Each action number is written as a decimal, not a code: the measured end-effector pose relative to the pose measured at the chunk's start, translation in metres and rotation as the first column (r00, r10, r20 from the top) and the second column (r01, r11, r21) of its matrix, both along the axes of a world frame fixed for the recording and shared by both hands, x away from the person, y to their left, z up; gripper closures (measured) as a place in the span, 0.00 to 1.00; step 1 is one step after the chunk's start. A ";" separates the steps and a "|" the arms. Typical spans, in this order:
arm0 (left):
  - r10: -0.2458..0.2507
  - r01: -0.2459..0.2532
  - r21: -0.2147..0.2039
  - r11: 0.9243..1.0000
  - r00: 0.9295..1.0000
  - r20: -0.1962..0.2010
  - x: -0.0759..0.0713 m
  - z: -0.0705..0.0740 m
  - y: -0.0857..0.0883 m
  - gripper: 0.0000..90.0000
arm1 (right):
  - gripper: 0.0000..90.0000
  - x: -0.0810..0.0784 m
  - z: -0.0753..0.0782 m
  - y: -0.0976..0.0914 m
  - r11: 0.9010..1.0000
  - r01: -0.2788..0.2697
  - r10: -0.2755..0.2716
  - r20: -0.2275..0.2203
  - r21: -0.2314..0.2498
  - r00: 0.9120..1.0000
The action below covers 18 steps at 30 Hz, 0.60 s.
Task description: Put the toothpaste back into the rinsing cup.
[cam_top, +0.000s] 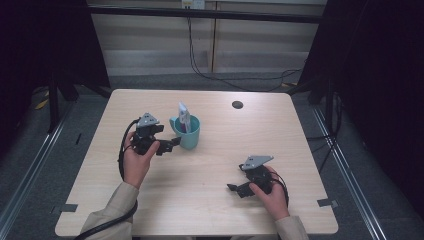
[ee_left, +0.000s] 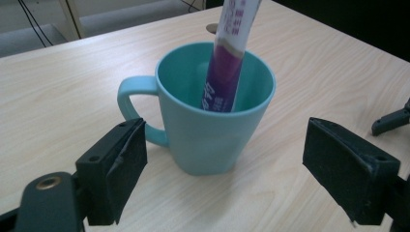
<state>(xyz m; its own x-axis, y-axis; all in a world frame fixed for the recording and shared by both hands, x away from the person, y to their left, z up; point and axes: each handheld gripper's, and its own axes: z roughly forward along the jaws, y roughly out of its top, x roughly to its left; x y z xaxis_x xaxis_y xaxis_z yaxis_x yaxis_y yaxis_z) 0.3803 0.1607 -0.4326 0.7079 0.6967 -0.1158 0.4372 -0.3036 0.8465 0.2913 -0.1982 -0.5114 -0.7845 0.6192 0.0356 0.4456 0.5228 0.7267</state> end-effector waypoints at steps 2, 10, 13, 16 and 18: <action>0.003 -0.003 0.003 1.000 1.000 -0.007 -0.001 -0.004 0.002 0.17 | 0.14 0.000 0.000 0.000 1.000 0.000 0.000 0.000 0.000 1.000; -0.003 0.004 0.020 1.000 0.999 -0.034 -0.008 -0.021 0.012 0.17 | 0.14 0.000 0.000 0.000 1.000 0.000 0.000 0.000 0.000 1.000; -0.002 0.003 0.029 1.000 0.999 -0.037 -0.012 -0.028 0.016 0.18 | 0.14 0.000 0.000 0.000 1.000 -0.001 0.001 0.000 -0.001 1.000; -0.007 0.008 0.036 0.999 0.999 -0.043 -0.015 -0.034 0.019 0.18 | 0.14 0.000 0.000 0.000 1.000 -0.002 0.002 0.001 -0.001 1.000; -0.010 0.012 0.051 0.999 0.999 -0.045 -0.017 -0.038 0.020 0.18 | 0.14 0.000 0.000 0.000 1.000 -0.001 0.001 0.000 -0.001 1.000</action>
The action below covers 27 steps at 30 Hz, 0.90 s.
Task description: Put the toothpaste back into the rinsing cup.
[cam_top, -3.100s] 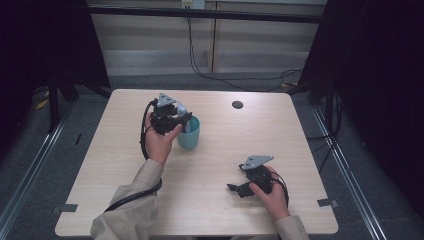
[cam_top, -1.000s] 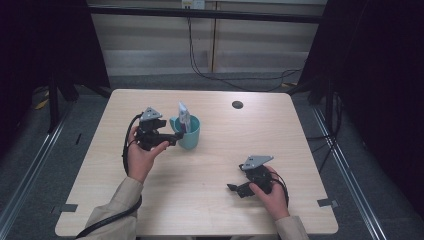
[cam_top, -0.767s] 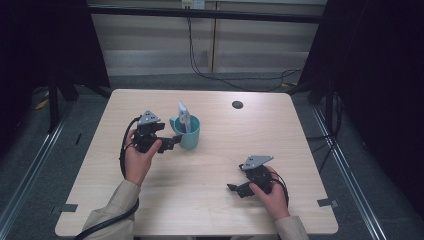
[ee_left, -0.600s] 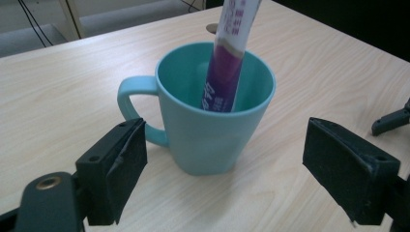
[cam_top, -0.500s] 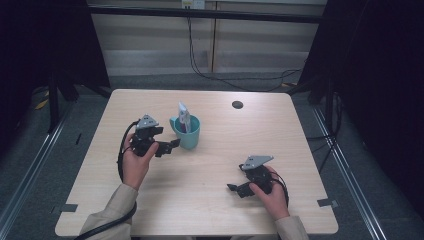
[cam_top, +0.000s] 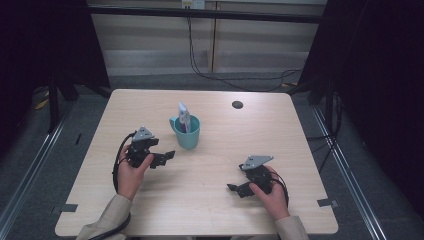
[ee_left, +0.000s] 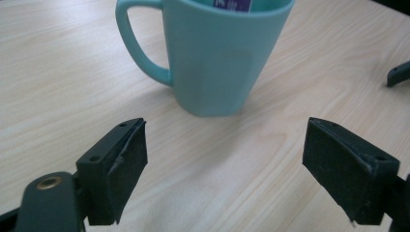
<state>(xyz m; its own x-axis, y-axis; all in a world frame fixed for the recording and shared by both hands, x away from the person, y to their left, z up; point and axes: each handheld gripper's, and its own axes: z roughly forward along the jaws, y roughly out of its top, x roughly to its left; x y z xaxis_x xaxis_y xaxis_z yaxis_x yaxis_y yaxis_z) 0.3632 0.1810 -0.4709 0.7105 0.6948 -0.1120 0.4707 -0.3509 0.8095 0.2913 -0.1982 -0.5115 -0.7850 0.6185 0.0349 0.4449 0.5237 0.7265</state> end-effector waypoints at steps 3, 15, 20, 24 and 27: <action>-0.001 0.001 0.019 1.000 1.000 -0.003 -0.003 -0.005 0.002 0.18 | 0.14 0.000 0.000 0.000 1.000 0.000 0.000 0.000 0.000 1.000; -0.015 0.016 0.068 0.998 1.000 -0.012 -0.014 -0.020 0.005 0.18 | 0.14 0.000 0.000 0.000 1.000 0.000 0.000 0.000 0.000 1.000; -0.024 0.025 0.107 0.994 1.000 -0.005 -0.017 -0.024 0.005 0.18 | 0.14 0.000 0.000 0.000 1.000 0.000 0.000 0.000 0.000 1.000; -0.026 0.027 0.120 0.992 1.000 -0.008 -0.020 -0.029 0.006 0.18 | 0.14 0.000 0.000 0.000 1.000 0.000 0.000 0.000 0.000 1.000; -0.026 0.028 0.121 0.992 0.999 -0.018 -0.021 -0.032 0.006 0.18 | 0.14 0.000 0.000 0.000 1.000 0.000 0.000 0.000 0.000 1.000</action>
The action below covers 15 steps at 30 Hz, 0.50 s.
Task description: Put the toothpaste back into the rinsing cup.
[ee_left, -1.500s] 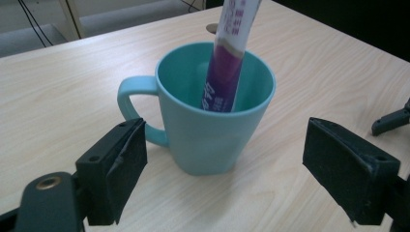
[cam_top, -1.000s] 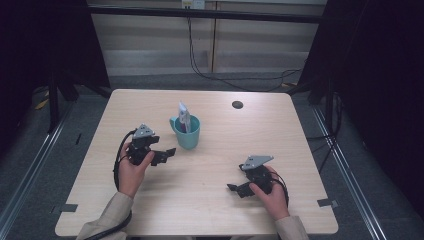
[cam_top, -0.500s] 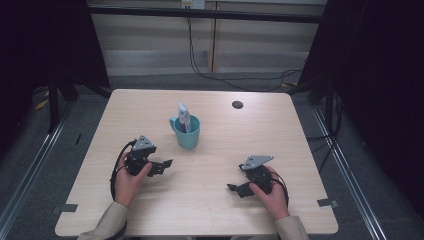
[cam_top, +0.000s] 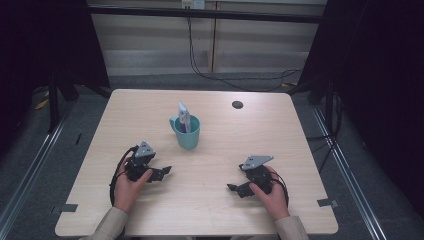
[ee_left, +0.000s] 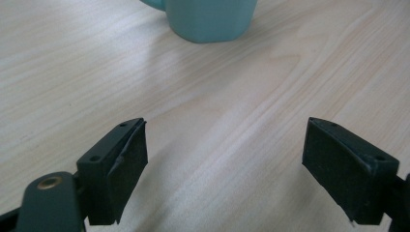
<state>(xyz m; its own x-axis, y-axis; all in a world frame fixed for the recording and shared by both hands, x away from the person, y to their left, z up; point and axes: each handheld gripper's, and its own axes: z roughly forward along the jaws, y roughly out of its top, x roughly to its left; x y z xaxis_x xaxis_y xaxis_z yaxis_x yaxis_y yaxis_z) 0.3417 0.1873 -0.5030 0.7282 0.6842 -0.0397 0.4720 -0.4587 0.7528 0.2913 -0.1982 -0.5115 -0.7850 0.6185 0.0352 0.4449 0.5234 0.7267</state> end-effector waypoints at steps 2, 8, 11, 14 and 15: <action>-0.003 0.003 0.017 1.000 1.000 0.005 0.000 -0.001 0.001 0.18 | 0.14 0.000 0.000 0.000 1.000 0.000 0.000 0.000 0.000 1.000; -0.006 0.006 0.022 1.000 1.000 -0.006 -0.002 -0.004 -0.001 0.18 | 0.14 0.000 0.000 0.000 1.000 0.000 0.000 0.000 0.000 1.000; -0.008 0.008 0.041 0.999 1.000 -0.011 -0.002 -0.006 -0.002 0.18 | 0.14 0.000 0.000 0.000 1.000 0.000 0.000 0.000 0.000 1.000; -0.018 0.018 0.051 0.999 1.000 -0.007 -0.003 -0.006 -0.003 0.18 | 0.14 0.000 0.000 0.000 1.000 0.000 0.000 0.000 0.000 1.000; -0.015 0.015 0.048 0.999 1.000 -0.008 -0.004 -0.006 -0.004 0.18 | 0.14 0.000 0.000 0.000 1.000 0.000 0.000 0.000 0.000 1.000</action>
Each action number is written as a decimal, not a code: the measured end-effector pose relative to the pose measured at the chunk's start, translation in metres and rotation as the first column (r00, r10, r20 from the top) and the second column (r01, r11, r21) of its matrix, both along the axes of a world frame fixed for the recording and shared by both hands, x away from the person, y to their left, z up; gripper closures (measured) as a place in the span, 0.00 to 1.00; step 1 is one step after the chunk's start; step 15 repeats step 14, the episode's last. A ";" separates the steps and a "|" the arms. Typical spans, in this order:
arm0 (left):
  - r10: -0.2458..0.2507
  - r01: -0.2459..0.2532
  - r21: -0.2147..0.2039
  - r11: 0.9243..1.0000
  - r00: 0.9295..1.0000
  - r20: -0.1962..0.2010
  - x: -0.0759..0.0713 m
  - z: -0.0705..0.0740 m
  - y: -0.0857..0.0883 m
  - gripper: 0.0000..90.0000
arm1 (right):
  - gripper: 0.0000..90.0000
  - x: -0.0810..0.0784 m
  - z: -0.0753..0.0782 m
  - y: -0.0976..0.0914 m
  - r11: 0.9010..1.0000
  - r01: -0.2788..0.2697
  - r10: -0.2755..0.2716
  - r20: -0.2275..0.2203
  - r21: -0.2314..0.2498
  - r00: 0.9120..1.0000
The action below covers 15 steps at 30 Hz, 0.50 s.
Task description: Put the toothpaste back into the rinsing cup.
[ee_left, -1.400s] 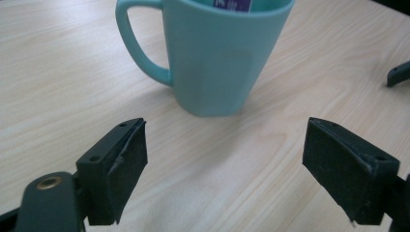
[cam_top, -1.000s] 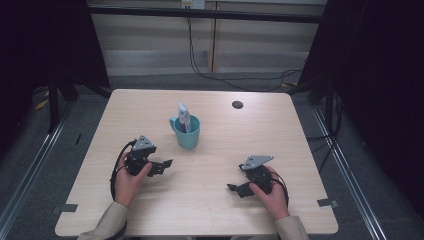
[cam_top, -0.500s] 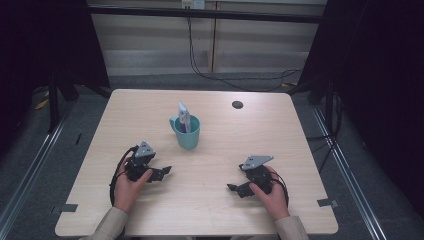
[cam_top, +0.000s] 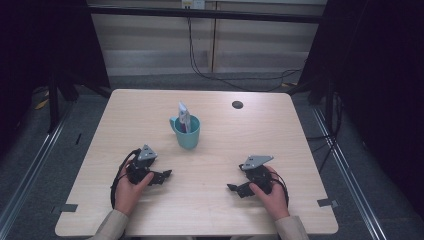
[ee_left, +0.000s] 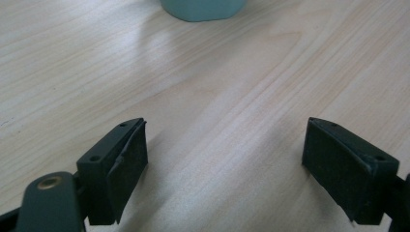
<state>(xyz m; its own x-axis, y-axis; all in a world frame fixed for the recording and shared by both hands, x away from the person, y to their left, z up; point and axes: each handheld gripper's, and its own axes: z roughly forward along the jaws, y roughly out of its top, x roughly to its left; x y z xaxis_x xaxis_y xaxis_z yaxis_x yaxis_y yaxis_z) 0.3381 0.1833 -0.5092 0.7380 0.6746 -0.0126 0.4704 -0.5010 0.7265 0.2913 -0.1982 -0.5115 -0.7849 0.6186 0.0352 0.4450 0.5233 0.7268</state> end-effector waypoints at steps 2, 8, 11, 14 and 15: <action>0.003 -0.003 -0.001 1.000 1.000 0.002 0.000 0.000 0.000 0.18 | 0.14 0.000 0.000 0.000 1.000 0.000 0.000 0.000 0.000 1.000; 0.001 -0.001 0.010 1.000 1.000 0.000 0.000 0.000 0.001 0.17 | 0.14 0.000 0.000 0.000 1.000 0.000 0.000 0.000 0.000 1.000; 0.003 -0.003 0.008 1.000 1.000 0.000 0.000 0.000 0.001 0.17 | 0.14 0.000 0.000 0.000 1.000 0.000 0.000 0.000 0.000 1.000; 0.002 -0.002 0.004 1.000 1.000 -0.001 0.000 0.000 0.001 0.17 | 0.14 0.000 0.000 0.000 1.000 -0.001 0.001 0.000 0.000 1.000; 0.002 -0.002 0.004 1.000 1.000 -0.001 0.000 0.000 0.001 0.17 | 0.14 0.000 0.000 0.000 1.000 -0.001 0.001 0.000 0.000 1.000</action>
